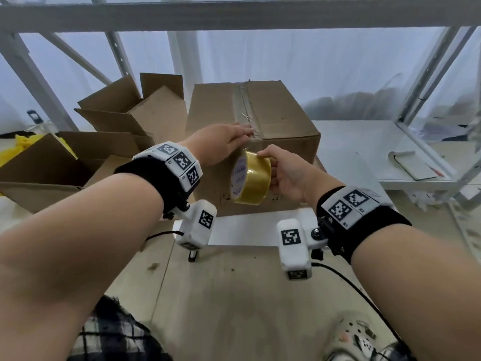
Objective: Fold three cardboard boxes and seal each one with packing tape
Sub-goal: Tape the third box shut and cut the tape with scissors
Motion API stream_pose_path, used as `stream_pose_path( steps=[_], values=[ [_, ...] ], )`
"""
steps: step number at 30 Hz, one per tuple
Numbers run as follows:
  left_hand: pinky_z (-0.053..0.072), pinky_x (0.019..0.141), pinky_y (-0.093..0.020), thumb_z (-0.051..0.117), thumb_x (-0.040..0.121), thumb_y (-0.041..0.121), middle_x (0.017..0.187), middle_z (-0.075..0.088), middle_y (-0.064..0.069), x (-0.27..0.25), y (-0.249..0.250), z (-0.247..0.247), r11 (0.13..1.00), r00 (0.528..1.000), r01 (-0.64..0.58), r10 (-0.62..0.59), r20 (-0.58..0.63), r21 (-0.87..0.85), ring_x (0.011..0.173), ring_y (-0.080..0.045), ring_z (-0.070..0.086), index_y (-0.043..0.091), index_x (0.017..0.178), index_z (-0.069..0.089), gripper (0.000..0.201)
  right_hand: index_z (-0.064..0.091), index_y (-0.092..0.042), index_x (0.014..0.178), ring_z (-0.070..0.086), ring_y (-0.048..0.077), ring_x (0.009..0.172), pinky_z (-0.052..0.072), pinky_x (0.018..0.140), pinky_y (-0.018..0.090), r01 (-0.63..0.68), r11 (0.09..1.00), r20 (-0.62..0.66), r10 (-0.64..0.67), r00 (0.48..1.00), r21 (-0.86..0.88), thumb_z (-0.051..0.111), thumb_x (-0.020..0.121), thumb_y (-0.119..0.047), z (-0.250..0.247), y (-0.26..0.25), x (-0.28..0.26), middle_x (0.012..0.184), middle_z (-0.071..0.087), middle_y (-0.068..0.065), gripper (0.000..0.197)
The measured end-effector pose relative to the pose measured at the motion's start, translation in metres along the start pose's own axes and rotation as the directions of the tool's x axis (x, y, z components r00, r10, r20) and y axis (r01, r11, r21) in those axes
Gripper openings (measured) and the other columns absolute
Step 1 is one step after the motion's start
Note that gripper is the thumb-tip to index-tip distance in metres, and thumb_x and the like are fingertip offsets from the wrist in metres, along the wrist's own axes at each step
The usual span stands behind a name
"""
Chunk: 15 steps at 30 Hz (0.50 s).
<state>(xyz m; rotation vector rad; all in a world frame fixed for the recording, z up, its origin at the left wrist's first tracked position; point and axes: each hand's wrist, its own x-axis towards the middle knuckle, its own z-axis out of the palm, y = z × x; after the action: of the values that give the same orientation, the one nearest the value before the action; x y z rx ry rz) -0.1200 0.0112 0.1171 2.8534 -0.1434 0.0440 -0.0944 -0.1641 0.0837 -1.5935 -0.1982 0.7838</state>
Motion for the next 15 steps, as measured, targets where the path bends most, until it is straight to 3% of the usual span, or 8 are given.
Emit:
stream_pose_path(
  steps=[2, 4, 7, 11, 15],
  values=[
    [0.021, 0.116, -0.035, 0.036, 0.103, 0.032, 0.150, 0.038, 0.006, 0.000, -0.001, 0.000, 0.999, 0.999, 0.032, -0.032, 0.002, -0.015, 0.141, -0.016, 0.030, 0.027, 0.143, 0.041, 0.041, 0.053, -0.010, 0.096, 0.059, 0.023, 0.077, 0.048, 0.075, 0.033, -0.009, 1.000, 0.049, 0.008, 0.999, 0.001, 0.053, 0.092, -0.030, 0.000, -0.005, -0.005, 0.085, 0.060, 0.010, 0.021],
    [0.025, 0.112, -0.034, 0.036, 0.103, 0.032, 0.147, 0.044, 0.002, 0.001, 0.002, -0.002, 0.998, 0.998, 0.056, -0.056, -0.003, -0.002, 0.137, -0.019, 0.037, 0.026, 0.141, 0.044, 0.040, 0.054, -0.008, 0.107, 0.064, 0.028, 0.088, 0.052, 0.076, 0.036, 0.005, 0.995, 0.040, -0.001, 0.999, -0.103, 0.055, 0.093, -0.031, -0.001, -0.017, -0.012, 0.094, 0.065, 0.014, 0.028],
    [0.029, 0.109, -0.035, 0.035, 0.103, 0.032, 0.143, 0.049, -0.002, 0.001, 0.007, -0.005, 0.997, 0.997, 0.074, -0.074, 0.006, -0.010, 0.131, -0.022, 0.043, 0.024, 0.140, 0.047, 0.040, 0.055, -0.011, 0.101, 0.065, 0.026, 0.084, 0.054, 0.067, 0.035, 0.013, 0.965, -0.056, -0.029, 0.998, -0.261, 0.058, 0.093, -0.031, -0.002, -0.044, -0.025, 0.091, 0.065, 0.013, 0.022],
    [0.021, 0.114, -0.037, 0.035, 0.103, 0.034, 0.150, 0.039, 0.007, -0.002, 0.007, -0.003, 0.998, 0.998, 0.057, -0.057, 0.032, -0.006, 0.140, -0.017, 0.031, 0.027, 0.142, 0.043, 0.041, 0.054, -0.010, 0.094, 0.066, 0.023, 0.078, 0.056, 0.066, 0.034, -0.035, 0.917, -0.120, -0.014, 0.993, -0.397, 0.056, 0.096, -0.031, 0.005, -0.051, -0.033, 0.087, 0.065, 0.012, 0.021],
    [0.015, 0.116, -0.036, 0.035, 0.103, 0.036, 0.152, 0.033, 0.012, -0.002, 0.004, 0.001, 0.999, 0.999, 0.042, -0.042, 0.019, -0.007, 0.144, -0.012, 0.022, 0.028, 0.142, 0.043, 0.041, 0.054, -0.005, 0.106, 0.066, 0.026, 0.080, 0.057, 0.070, 0.036, -0.095, 0.919, -0.158, 0.036, 0.987, -0.382, 0.054, 0.097, -0.033, 0.010, -0.035, -0.032, 0.092, 0.065, 0.014, 0.029]
  ],
)
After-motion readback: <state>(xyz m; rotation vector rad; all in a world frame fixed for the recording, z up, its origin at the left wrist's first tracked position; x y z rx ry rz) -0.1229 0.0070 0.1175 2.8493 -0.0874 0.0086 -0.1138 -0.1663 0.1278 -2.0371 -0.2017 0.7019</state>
